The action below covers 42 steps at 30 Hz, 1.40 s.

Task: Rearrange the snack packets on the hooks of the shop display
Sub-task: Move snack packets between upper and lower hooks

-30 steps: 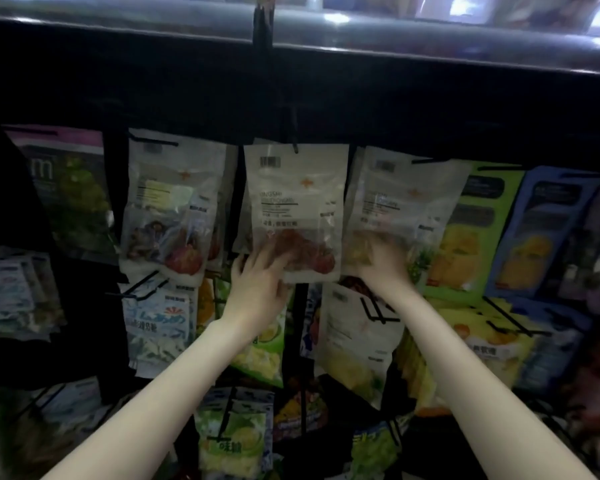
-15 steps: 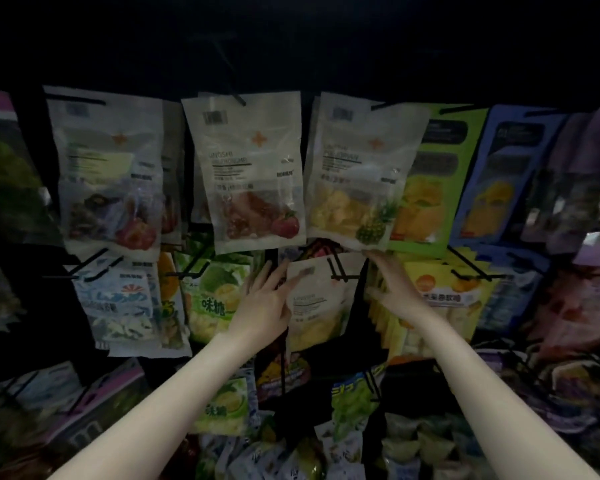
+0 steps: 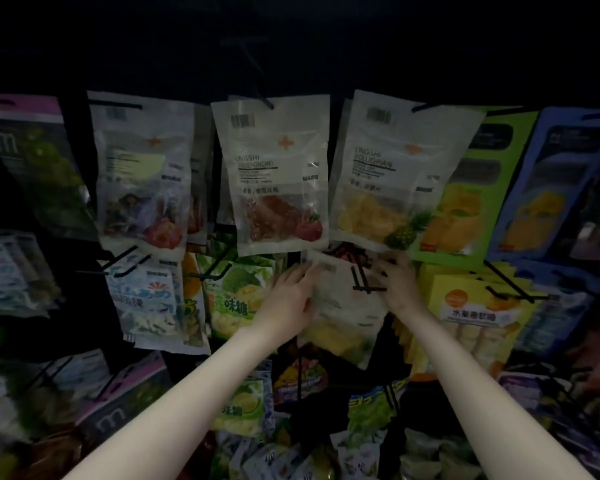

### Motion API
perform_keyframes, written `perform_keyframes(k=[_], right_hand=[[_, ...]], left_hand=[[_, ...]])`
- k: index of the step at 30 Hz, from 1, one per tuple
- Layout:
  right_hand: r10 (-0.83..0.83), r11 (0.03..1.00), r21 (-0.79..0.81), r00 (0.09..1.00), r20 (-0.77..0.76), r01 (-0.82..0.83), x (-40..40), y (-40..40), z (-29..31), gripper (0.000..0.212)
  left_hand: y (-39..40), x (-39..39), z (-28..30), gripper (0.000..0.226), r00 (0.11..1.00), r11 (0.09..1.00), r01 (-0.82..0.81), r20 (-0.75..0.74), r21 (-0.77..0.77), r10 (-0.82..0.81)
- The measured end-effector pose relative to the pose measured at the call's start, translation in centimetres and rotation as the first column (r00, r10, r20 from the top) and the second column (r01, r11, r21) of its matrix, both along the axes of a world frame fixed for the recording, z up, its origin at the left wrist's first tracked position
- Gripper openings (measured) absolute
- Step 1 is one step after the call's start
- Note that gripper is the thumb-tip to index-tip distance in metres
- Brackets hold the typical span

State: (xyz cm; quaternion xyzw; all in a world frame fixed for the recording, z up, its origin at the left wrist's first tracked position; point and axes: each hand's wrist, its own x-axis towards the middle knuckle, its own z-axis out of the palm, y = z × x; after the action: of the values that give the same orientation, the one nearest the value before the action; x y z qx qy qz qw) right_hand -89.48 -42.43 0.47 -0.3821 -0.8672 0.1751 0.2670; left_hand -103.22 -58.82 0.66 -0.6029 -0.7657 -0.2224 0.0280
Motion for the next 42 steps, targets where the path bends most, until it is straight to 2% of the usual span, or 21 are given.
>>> perform_keyframes(k=[3, 6, 8, 10, 13, 15, 17, 19, 21, 23, 25, 27, 29, 30, 31, 33, 34, 37, 42], right_hand=[[0.148, 0.984, -0.103, 0.989, -0.01, -0.148, 1.5, -1.7, 0.7, 0.022], [0.219, 0.941, -0.251, 0.974, -0.065, -0.229, 4.1, -3.6, 1.6, 0.014], [0.249, 0.945, -0.207, 0.967, -0.049, -0.254, 5.5, -4.5, 2.8, 0.011], [0.274, 0.953, -0.142, 0.961, 0.042, -0.266, 6.3, -5.3, 4.3, 0.014], [0.322, 0.944, -0.136, 0.93, 0.176, -0.301, 7.6, -6.8, 6.4, 0.008], [0.307, 0.951, -0.098, 0.934, 0.184, -0.293, 8.9, -7.8, 7.5, 0.008], [0.267, 0.964, -0.033, 0.959, 0.089, -0.265, 10.0, -8.8, 8.7, 0.013], [0.252, 0.967, 0.056, 0.967, -0.047, -0.249, 10.8, -9.6, 10.2, 0.015], [0.259, 0.964, 0.11, 0.948, -0.183, -0.242, 11.1, -10.0, 11.6, 0.015], [0.225, 0.973, 0.119, 0.92, -0.32, -0.197, 11.0, -10.0, 12.7, 0.016], [0.141, 0.988, 0.124, 0.874, -0.465, -0.094, 10.7, -9.9, 13.2, 0.022], [0.082, 0.994, 0.112, 0.781, -0.619, -0.016, 10.4, -9.8, 13.0, 0.037], [0.106, 0.994, 0.086, 0.692, -0.714, -0.063, 10.1, -9.8, 12.5, 0.058], [0.141, 0.99, 0.088, 0.689, -0.711, -0.112, 9.9, -9.7, 12.2, 0.066], [0.172, 0.985, 0.096, 0.727, -0.665, -0.145, 9.7, -9.4, 12.1, 0.069], [0.164, 0.986, 0.098, 0.831, -0.532, -0.132, 9.2, -8.7, 12.2, 0.064], [0.135, 0.991, 0.088, 0.85, -0.51, -0.105, 9.1, -8.5, 12.5, 0.063], [0.1, 0.994, 0.1, 0.809, -0.579, -0.051, 9.0, -7.9, 13.9, 0.063], [0.082, 0.984, 0.174, 0.829, -0.553, 0.019, 8.6, -6.5, 16.4, 0.063]], left_hand=[[-0.9, 0.0, -0.1, 0.061, 0.988, 0.996, 0.074, 0.132, 0.04, -0.078], [-2.0, 0.4, -0.2, 0.062, 0.98, 0.991, 0.087, 0.173, 0.101, -0.103], [-2.5, 0.9, -0.3, 0.059, 0.978, 0.983, 0.083, 0.179, 0.162, -0.112], [-2.9, 1.4, -0.4, 0.057, 0.975, 0.97, 0.082, 0.183, 0.227, -0.126], [-3.6, 2.4, -0.7, 0.058, 0.961, 0.955, 0.09, 0.228, 0.284, -0.158], [-4.1, 3.2, -0.7, 0.06, 0.954, 0.942, 0.132, 0.218, 0.309, -0.205], [-4.6, 3.9, -0.3, 0.061, 0.944, 0.928, 0.164, 0.221, 0.334, -0.246], [-4.8, 4.4, 0.6, 0.067, 0.902, 0.908, 0.179, 0.304, 0.378, -0.305], [-4.7, 4.6, 2.1, 0.076, 0.796, 0.871, 0.195, 0.445, 0.452, -0.409], [-4.7, 4.7, 3.7, 0.078, 0.704, 0.84, 0.228, 0.512, 0.492, -0.491], [-4.7, 4.9, 5.5, 0.077, 0.714, 0.823, 0.251, 0.476, 0.51, -0.513], [-4.5, 5.2, 7.1, 0.074, 0.723, 0.798, 0.225, 0.454, 0.559, -0.521], [-4.1, 5.5, 8.7, 0.07, 0.721, 0.762, 0.173, 0.447, 0.624, -0.529], [-3.8, 5.7, 9.5, 0.069, 0.728, 0.745, 0.146, 0.44, 0.651, -0.527], [-3.4, 5.8, 10.2, 0.068, 0.737, 0.735, 0.139, 0.426, 0.664, -0.525], [-2.6, 6.0, 11.4, 0.068, 0.759, 0.727, 0.18, 0.377, 0.662, -0.531], [-2.2, 6.1, 11.9, 0.069, 0.766, 0.729, 0.2, 0.36, 0.654, -0.532], [-0.9, 6.4, 13.0, 0.072, 0.819, 0.754, 0.214, 0.307, 0.621, -0.485], [1.4, 6.9, 15.1, 0.078, 0.9, 0.847, 0.135, 0.294, 0.515, -0.322]])
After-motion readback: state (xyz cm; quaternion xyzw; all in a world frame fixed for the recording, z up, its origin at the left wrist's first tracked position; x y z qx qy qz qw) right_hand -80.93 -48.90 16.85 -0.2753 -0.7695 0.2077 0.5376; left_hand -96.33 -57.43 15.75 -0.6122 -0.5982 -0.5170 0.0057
